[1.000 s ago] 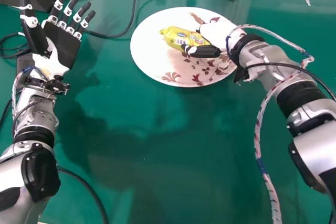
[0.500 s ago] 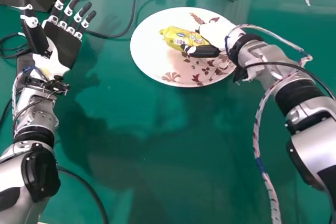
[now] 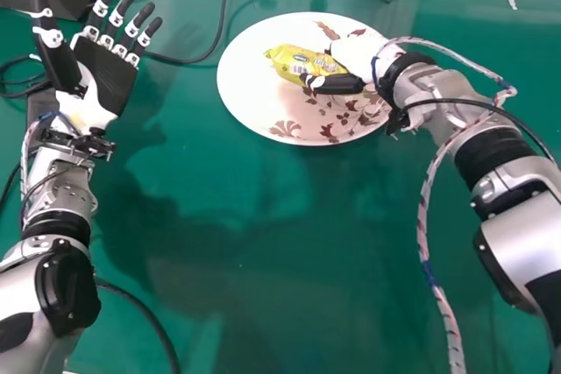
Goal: Pick up biscuit and place it in the plate
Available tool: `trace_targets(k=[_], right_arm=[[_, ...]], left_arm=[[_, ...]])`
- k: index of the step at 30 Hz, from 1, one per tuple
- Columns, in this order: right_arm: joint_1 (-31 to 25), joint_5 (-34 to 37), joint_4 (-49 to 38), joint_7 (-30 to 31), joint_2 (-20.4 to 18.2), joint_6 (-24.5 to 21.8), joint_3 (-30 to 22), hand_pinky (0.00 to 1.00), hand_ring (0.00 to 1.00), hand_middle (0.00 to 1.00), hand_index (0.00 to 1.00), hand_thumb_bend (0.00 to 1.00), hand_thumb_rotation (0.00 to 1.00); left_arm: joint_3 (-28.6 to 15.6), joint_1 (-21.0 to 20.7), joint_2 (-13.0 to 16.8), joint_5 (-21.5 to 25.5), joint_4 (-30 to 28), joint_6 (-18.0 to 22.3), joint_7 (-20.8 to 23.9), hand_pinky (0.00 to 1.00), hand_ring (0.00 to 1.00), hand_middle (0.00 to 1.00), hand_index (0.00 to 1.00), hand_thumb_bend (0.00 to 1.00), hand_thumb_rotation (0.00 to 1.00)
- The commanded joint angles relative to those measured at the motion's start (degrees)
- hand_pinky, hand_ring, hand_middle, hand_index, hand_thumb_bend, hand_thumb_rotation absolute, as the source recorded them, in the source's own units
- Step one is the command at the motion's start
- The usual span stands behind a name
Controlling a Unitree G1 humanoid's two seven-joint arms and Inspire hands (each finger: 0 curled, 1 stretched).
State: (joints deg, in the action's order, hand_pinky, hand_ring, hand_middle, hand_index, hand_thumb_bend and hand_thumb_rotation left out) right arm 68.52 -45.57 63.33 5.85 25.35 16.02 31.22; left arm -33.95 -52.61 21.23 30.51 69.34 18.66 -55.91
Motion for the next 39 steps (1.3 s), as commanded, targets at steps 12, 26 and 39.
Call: trace_targets(k=[12,26,39], right_arm=[[-0.59,0.45,0.87,0.99,-0.4,0.87,0.81,0.41,0.57,0.7,0.5,0.52,0.07],[-0.49,0.23,0.17,1.13,-0.06,0.91,1.47,0.51,0.65,0.75,0.74,0.89,0.19],[-0.38,0.27,-0.56,1.06,0.21,1.46,1.64,0.62,0.74,0.82,0.78,0.9,0.2]], left_arm=[[-0.7,-0.05,0.9,0.6,0.31,-1.81,-3.25,0.96,0.91,0.99,1.0,0.99,0.5],[-0.19,0.08,0.77,-0.24,0.06,-0.94,-2.97,0.96,0.91,0.99,1.0,0.99,0.5],[-0.18,0.02,0.82,0.0,0.15,-1.57,-4.46,0.96,0.91,0.99,1.0,0.99,0.5]])
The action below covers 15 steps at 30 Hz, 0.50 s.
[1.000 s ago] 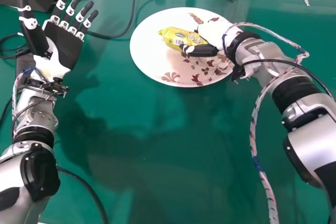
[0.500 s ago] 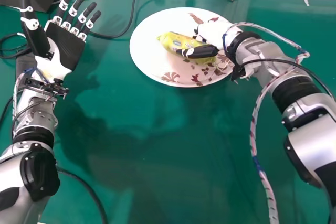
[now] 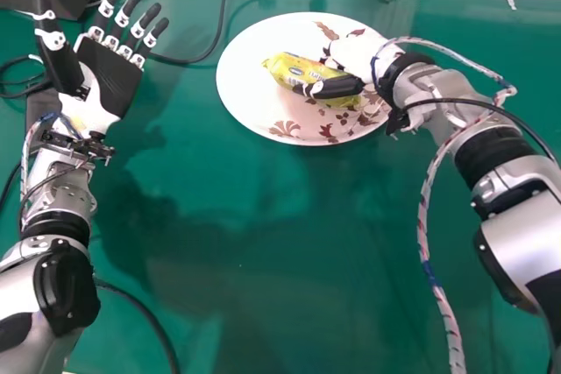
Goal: Pick up biscuit and place it in the plate
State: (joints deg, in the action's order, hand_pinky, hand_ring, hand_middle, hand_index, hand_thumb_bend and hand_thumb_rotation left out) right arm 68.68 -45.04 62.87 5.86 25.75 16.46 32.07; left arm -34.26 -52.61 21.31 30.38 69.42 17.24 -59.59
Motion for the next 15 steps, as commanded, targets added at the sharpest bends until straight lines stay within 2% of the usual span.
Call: trace_targets(k=[1,15], right_arm=[[-0.54,-0.22,-0.18,1.08,-0.18,0.99,0.77,0.63,0.75,0.82,0.78,0.91,0.2],[-0.98,0.05,-1.97,0.72,0.79,1.58,0.21,0.76,0.85,0.9,0.84,0.95,0.25]], left_arm=[[0.13,0.03,0.71,0.12,0.07,-0.16,-0.69,0.96,0.91,0.99,1.0,0.99,0.5],[0.71,0.23,0.67,-0.35,-0.17,0.64,-1.43,0.95,0.9,0.98,0.99,0.97,0.49]])
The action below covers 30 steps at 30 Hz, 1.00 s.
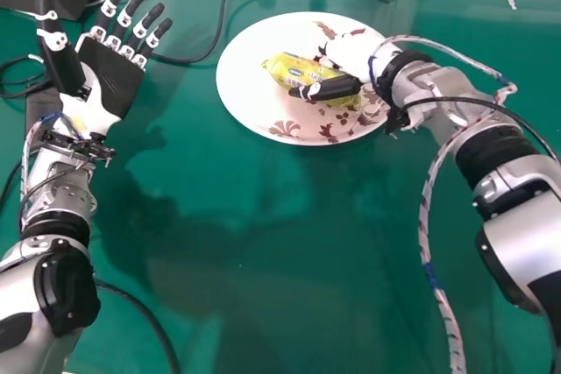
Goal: Pick up biscuit and place it in the plate
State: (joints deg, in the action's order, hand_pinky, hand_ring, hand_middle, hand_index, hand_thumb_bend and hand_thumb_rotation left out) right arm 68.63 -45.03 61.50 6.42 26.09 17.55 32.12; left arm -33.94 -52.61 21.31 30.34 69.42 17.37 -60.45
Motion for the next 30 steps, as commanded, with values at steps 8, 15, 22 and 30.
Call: trace_targets(k=[8,15,22,30], right_arm=[[-1.06,-0.15,-1.67,0.0,0.97,0.24,0.08,0.75,0.86,0.93,0.84,0.97,0.27],[-1.33,0.06,-3.4,-0.1,1.61,0.44,-0.25,0.76,0.88,0.95,0.84,0.99,0.28],[-1.69,0.37,-5.56,0.6,2.42,0.36,-0.76,0.78,0.89,0.96,0.85,0.98,0.29],[-2.97,1.16,-9.15,1.51,3.29,-0.52,-1.98,0.77,0.89,0.96,0.85,0.98,0.3]], left_arm=[[0.73,0.24,0.6,-0.37,-0.2,1.03,-0.34,0.94,0.9,0.98,1.0,0.97,0.5],[0.77,0.18,0.48,-0.13,-0.44,0.55,-0.28,0.94,0.89,0.98,0.99,0.97,0.5],[0.73,0.13,0.42,-0.02,-0.49,0.47,-0.4,0.95,0.9,0.98,1.0,0.97,0.5],[0.85,0.16,0.3,-0.09,-0.8,0.48,-0.14,0.96,0.91,0.98,1.0,0.96,0.5]])
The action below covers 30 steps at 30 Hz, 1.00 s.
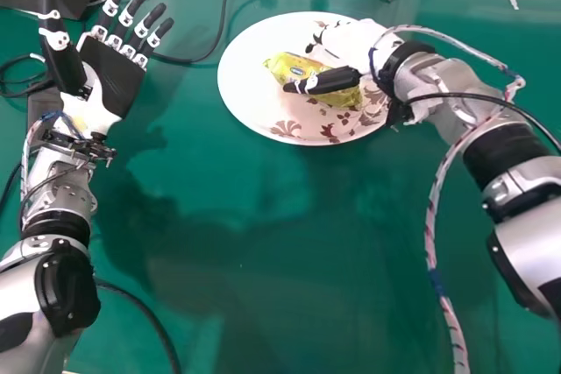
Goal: Pick up biscuit and place it in the plate
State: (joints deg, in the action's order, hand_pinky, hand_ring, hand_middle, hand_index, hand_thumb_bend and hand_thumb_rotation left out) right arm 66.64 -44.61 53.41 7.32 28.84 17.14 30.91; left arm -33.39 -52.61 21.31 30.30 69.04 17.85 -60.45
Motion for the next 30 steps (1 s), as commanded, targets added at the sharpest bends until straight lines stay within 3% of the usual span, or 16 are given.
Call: trace_targets(k=[1,12,30], right_arm=[[-1.21,0.99,-1.61,0.83,0.66,-0.3,-1.09,0.77,0.89,0.96,0.86,0.98,0.3],[-4.3,2.45,-10.67,4.0,2.85,-2.72,-4.3,0.76,0.89,0.96,0.86,0.98,0.29],[-8.64,3.71,-21.07,6.29,4.55,-4.17,-8.35,0.76,0.9,0.97,0.86,0.96,0.28]], left_arm=[[0.3,0.16,0.32,-0.08,-0.39,0.11,-0.17,0.97,0.91,0.98,0.99,0.96,0.49],[0.3,0.19,0.34,0.12,-0.56,-0.16,-0.4,0.98,0.93,1.0,1.0,0.91,0.43],[0.41,0.21,0.16,0.16,-0.96,0.03,-0.37,0.96,0.92,0.99,1.0,0.92,0.47]])
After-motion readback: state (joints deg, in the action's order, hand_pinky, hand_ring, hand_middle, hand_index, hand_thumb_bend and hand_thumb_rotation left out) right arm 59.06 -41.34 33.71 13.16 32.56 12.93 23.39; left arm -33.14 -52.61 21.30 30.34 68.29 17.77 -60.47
